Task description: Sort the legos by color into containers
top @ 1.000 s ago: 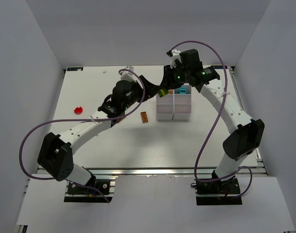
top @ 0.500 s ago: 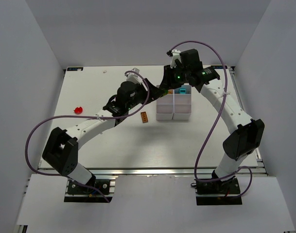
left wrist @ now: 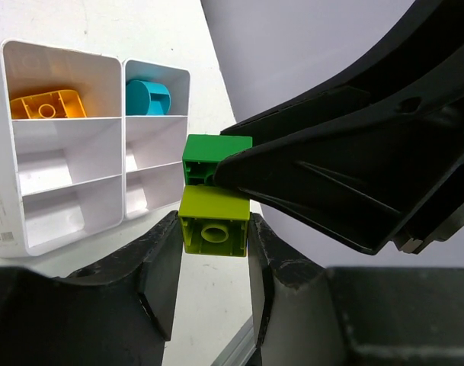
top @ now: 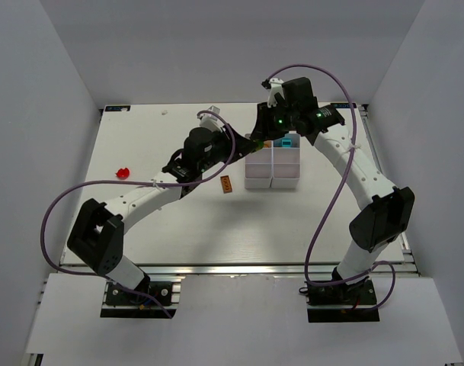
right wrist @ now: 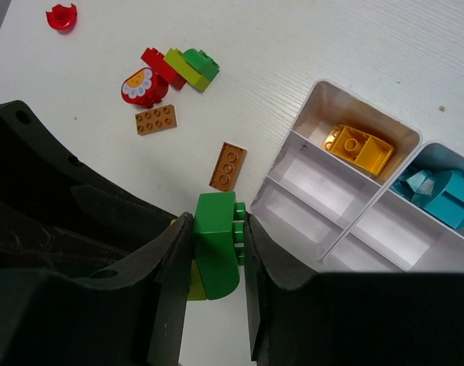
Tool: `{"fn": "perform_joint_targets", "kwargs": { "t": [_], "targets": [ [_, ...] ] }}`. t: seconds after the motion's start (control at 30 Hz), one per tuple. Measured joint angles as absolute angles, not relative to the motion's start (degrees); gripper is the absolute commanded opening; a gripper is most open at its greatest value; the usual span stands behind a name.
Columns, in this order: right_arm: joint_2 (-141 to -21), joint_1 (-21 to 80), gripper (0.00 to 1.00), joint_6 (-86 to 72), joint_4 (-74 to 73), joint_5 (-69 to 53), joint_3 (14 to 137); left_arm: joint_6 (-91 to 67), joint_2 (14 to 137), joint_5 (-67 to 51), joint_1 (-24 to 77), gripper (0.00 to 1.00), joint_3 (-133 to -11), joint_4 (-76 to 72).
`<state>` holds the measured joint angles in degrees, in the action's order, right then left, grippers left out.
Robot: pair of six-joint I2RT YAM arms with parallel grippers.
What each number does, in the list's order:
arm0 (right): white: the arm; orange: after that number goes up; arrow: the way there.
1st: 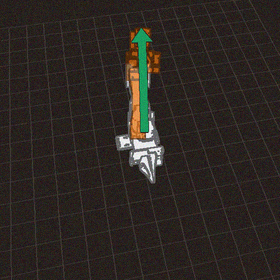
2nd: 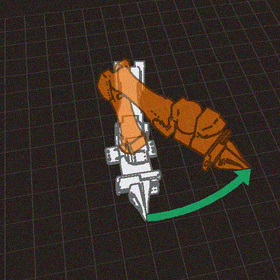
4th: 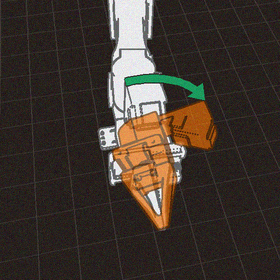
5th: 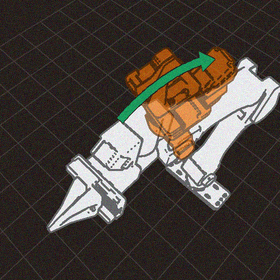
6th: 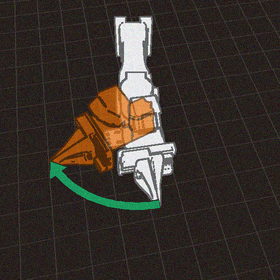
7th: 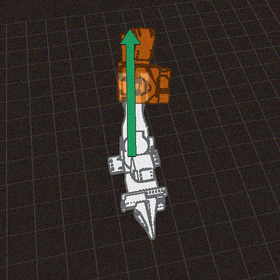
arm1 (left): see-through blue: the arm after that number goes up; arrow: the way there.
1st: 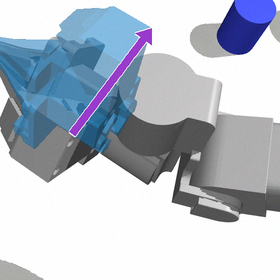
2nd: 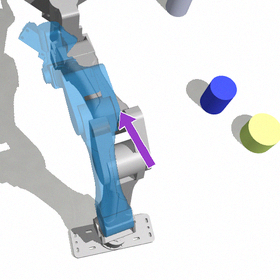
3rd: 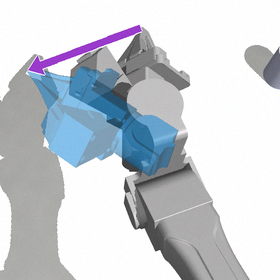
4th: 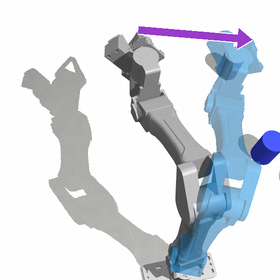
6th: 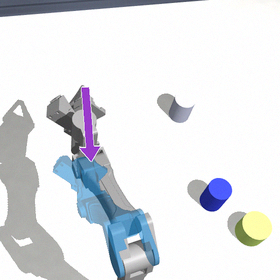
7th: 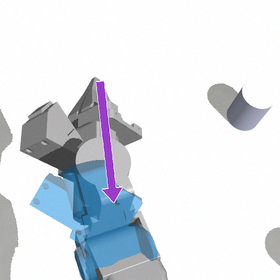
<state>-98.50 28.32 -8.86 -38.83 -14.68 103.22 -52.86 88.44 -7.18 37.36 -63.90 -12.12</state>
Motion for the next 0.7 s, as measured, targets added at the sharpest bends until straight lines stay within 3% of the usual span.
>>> {"fn": "perform_joint_targets", "kwargs": {
  "t": [0.1, 0.13, 0.2, 0.47, 0.7],
  "targets": [
    [-98.50, 28.25, 0.00, -8.84, -38.83, -14.37, 102.94, -53.04, 88.86, -7.88, 37.36, 0.20, -63.92, -12.60],
    [-98.50, 28.25, 0.00, -8.84, -38.83, -14.28, 102.78, -53.04, 88.97, -8.01, 37.36, 0.10, -63.92, -12.56],
    [-98.50, 28.25, 0.00, -8.82, -38.74, -13.87, 102.41, -53.08, 89.34, -8.25, 37.36, 0.00, -63.92, -12.56],
    [-98.48, 27.62, 0.00, -8.14, -38.17, -11.40, 101.41, -51.86, 89.38, -7.42, 37.36, 0.00, -63.92, -11.33],
    [-98.35, 20.16, 0.00, -5.96, -35.33, -6.72, 99.72, -50.94, 86.54, -6.28, 37.15, 0.00, -61.60, -9.19]
  ]
}}
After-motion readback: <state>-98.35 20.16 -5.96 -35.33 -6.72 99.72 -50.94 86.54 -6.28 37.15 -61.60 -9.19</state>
